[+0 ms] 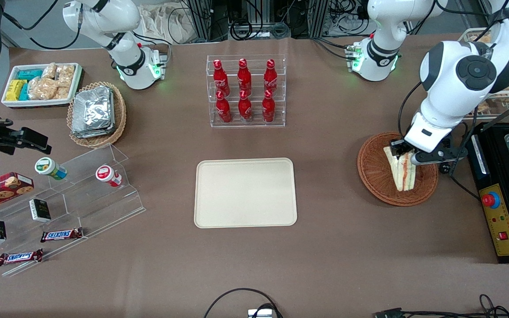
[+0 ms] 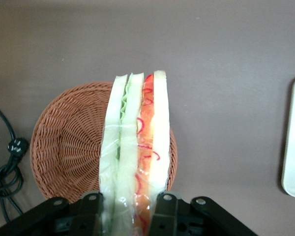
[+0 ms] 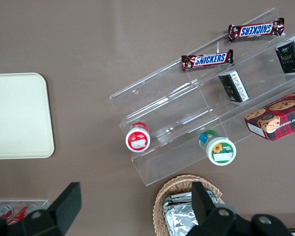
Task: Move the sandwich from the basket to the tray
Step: 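Lift the gripped sandwich up out of the basket, then carry the sandwich with the left gripper over the cream tray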
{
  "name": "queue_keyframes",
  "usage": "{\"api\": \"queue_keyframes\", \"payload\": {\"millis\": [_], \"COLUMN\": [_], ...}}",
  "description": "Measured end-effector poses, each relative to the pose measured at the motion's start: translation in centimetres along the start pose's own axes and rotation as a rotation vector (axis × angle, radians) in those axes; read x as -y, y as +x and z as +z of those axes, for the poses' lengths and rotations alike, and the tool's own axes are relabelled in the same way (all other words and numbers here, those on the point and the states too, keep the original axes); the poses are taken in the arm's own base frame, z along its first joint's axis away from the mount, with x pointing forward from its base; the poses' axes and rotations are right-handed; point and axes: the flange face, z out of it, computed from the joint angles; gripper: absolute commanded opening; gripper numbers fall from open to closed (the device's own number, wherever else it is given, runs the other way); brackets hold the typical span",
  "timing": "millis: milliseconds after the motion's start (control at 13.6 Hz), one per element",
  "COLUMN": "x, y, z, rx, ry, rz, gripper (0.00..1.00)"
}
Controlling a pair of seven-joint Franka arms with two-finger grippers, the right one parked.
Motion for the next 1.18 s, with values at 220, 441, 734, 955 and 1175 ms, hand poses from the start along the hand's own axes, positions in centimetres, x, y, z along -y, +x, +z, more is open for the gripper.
{"api": "queue_keyframes", "payload": {"millis": [220, 441, 734, 955, 1175], "x": [-2.4, -5.6, -9.8, -13.5, -16.3], "y": [0.3, 0.9, 1.6, 2.0, 2.8], "z": [-1.0, -2.0, -2.2, -1.4, -0.5], "rx": [-0.017, -0.026, -0.044, -0.047, -0.047], "ry": [-0.008, -0.023, -0.019, -0.014, -0.023], "rz": [0.071, 0.123, 0.164, 0.157, 0.159], "gripper": [0.3, 0.33, 0.37, 0.36, 0.36]}}
